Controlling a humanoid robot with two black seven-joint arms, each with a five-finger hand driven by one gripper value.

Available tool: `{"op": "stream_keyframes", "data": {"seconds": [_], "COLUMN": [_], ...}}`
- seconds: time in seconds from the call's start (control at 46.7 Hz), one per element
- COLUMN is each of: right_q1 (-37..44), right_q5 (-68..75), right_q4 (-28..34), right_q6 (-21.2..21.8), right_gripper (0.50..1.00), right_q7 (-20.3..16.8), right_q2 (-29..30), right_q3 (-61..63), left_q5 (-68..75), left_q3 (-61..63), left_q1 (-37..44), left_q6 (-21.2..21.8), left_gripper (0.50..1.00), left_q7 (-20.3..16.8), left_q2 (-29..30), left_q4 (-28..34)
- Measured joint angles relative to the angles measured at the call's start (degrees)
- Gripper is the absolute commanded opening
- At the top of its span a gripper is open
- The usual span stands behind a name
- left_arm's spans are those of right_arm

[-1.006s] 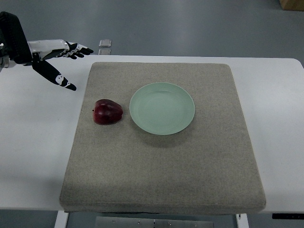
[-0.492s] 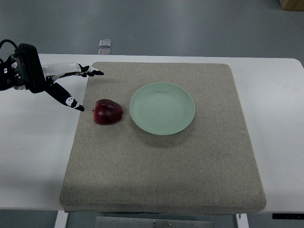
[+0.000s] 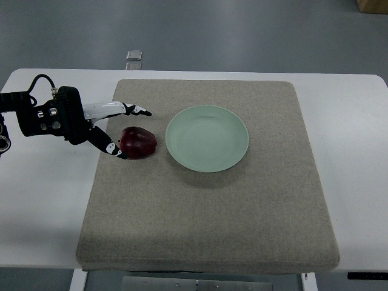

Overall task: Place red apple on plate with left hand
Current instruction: 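Close the left hand fingers around the red apple, then carry the apple with the left hand onto the green plate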

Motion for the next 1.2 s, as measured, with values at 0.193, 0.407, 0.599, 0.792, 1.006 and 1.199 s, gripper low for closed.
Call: {"op": "stream_keyframes", "data": {"seconds": [0.193,0.407,0.599,0.792,1.006,1.199], "right_q1": [0.0,0.0,0.0,0.0,0.0,0.0], "right_q5": [0.0,0.0,0.0,0.0,0.0,0.0], "right_q4": [0.0,0.0,0.0,0.0,0.0,0.0], "right_q6": [0.0,0.0,0.0,0.0,0.0,0.0], "right_gripper": [0.928,0.928,0.928,0.928,0.928,0.928], "right_q7": [0.0,0.0,0.0,0.0,0.0,0.0], "right_q2": [0.0,0.0,0.0,0.0,0.0,0.0], "right_q3": [0.0,0.0,0.0,0.0,0.0,0.0], "left_q5": [1.9,3.7,7.0,7.6,9.1,9.1], "left_q3": [0.4,0.4,0.8,0.9,0.9,0.9], "left_q1": [-0.1,-0.1,0.0,-0.1,-0.1,-0.1], "left_q6": [0.1,0.1,0.1,0.1,0.2,0.2], "left_gripper": [0.986,0.984,0.966,0.855,0.735,0.585], "left_q7": [0.0,0.1,0.1,0.0,0.0,-1.0], "left_q2": [-2.1,-2.6,-2.6,-2.6,-2.7,-2.6], "left_q4": [1.2,1.4,1.5,2.1,2.2,2.4]}}
